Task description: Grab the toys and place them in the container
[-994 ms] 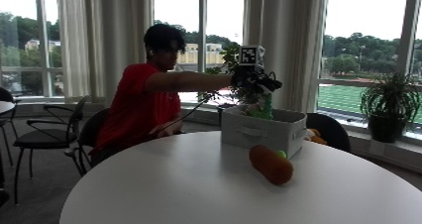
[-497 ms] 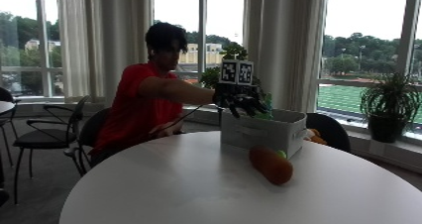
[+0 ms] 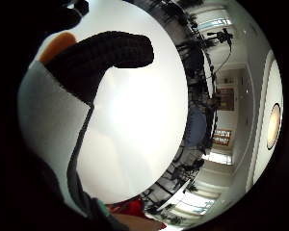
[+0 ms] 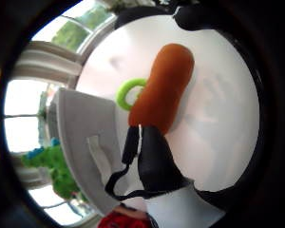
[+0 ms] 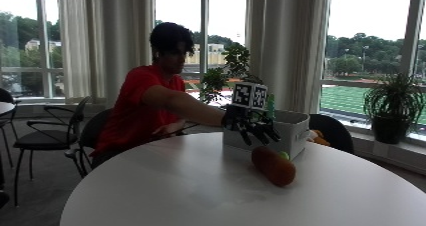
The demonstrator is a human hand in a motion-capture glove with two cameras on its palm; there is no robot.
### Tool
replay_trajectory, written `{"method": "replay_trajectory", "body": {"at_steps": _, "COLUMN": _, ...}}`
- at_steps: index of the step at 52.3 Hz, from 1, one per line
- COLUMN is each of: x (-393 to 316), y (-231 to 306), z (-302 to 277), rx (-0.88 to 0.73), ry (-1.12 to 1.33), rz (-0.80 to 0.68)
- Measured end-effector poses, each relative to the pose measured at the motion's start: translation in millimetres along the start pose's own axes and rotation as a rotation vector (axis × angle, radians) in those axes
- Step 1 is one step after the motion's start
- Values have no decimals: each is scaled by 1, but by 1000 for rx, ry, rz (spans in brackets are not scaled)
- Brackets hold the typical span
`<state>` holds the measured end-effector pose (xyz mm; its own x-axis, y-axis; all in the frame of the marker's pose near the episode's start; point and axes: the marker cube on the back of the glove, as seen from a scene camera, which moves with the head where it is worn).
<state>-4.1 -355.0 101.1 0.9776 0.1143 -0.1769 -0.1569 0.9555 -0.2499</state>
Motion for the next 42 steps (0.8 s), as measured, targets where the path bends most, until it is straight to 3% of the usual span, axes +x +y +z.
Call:
{"method": "replay_trajectory", "body": {"at_steps": 18, "x": -50, "y": -35, "z": 18, "rx": 1, "ry": -43, "rz": -55}}
{"method": "replay_trajectory", "body": {"at_steps": 33, "x": -59, "y": -55, "z": 35, "rx": -106, "ry": -119, "rz": 11}}
{"method": "replay_trajectory", "body": {"at_steps": 42, "x": -69, "y": -59, "z": 74, "rx": -218, "ry": -118, "rz": 21}}
